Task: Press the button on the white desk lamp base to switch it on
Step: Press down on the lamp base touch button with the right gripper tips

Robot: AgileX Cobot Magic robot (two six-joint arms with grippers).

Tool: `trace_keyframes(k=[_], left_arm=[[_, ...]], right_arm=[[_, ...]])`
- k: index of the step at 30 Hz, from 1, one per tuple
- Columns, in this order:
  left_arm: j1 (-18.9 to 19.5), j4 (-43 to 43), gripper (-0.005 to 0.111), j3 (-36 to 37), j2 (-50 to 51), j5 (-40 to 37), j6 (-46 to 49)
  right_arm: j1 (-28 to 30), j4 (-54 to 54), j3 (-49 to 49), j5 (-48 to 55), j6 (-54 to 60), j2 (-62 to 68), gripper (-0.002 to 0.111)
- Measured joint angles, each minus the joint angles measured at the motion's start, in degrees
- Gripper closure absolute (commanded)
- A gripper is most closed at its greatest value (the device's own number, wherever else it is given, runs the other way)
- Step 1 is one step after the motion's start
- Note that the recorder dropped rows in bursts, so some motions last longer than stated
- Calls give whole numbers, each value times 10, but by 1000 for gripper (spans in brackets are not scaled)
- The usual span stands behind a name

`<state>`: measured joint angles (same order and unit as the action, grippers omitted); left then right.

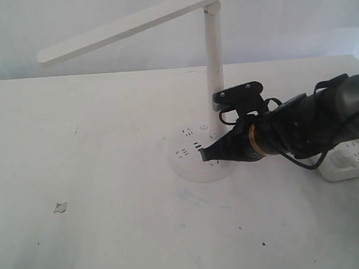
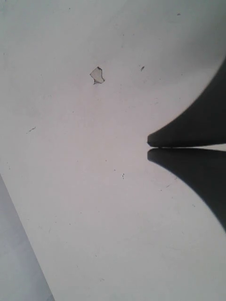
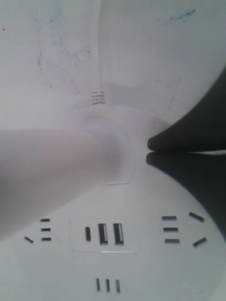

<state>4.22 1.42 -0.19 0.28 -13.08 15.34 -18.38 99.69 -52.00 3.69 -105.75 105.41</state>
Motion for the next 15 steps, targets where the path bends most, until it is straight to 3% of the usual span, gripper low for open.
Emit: trace_keyframes(k=[15], left_arm=[[0,0,107,0,0,0,0]], right_arm=[[0,0,-5,-10,0,0,108]])
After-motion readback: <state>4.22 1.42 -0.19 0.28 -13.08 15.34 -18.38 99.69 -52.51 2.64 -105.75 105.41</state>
